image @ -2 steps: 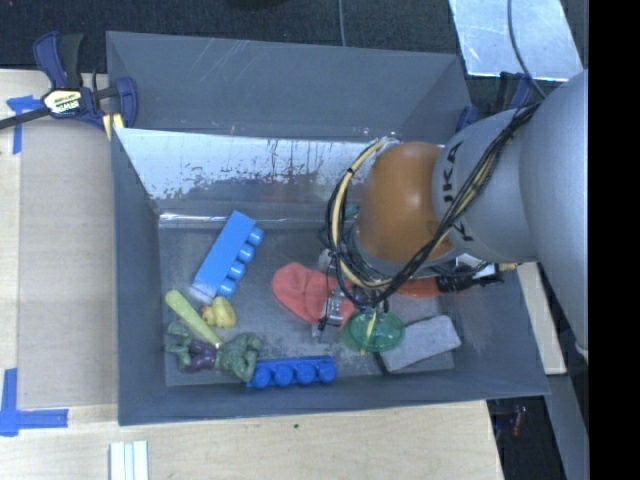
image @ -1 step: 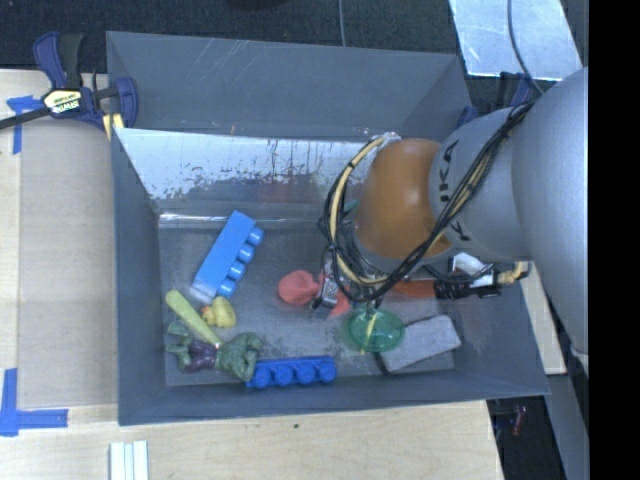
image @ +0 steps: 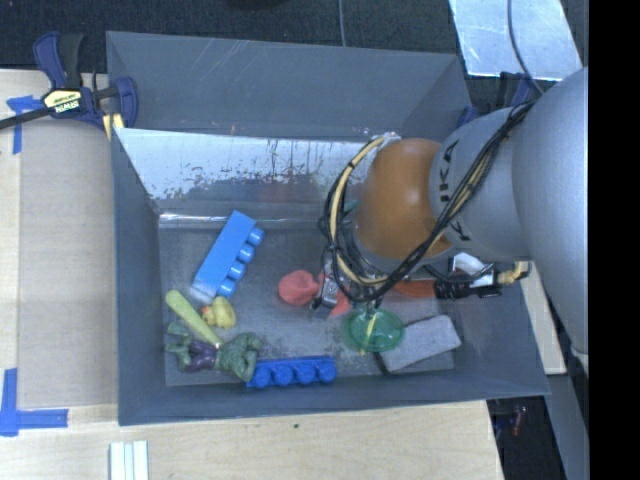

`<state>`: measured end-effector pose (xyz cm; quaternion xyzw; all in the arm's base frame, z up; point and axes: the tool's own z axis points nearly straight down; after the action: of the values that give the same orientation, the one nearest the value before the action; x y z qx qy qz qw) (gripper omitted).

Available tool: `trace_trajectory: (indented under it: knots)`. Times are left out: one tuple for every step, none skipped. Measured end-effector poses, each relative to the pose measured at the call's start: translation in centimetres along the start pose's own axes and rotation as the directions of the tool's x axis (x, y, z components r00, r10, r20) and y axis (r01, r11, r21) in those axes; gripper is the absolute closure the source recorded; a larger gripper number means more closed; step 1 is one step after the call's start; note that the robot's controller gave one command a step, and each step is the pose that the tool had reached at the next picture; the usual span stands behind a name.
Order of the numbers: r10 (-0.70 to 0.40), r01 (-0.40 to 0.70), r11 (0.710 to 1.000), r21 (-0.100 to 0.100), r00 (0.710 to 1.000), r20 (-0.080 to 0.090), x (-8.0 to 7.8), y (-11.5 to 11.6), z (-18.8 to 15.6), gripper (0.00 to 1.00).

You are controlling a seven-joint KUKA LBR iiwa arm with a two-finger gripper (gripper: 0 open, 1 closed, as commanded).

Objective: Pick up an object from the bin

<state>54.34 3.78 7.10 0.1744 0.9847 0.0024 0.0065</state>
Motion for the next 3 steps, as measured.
trace_trajectory:
  knots:
    - [-0.001, 0.001, 1.0, 0.001, 1.0, -0.002, 0.1, -0.1, -2.5, 1.0]
    - [-0.001, 0.001, 1.0, 0.0, 1.0, 0.001, -0.1, 0.0, -5.5, 1.0]
    - [-0.003, 0.003, 1.0, -0.002, 1.0, 0.006, -0.2, 0.0, -7.4, 1.0]
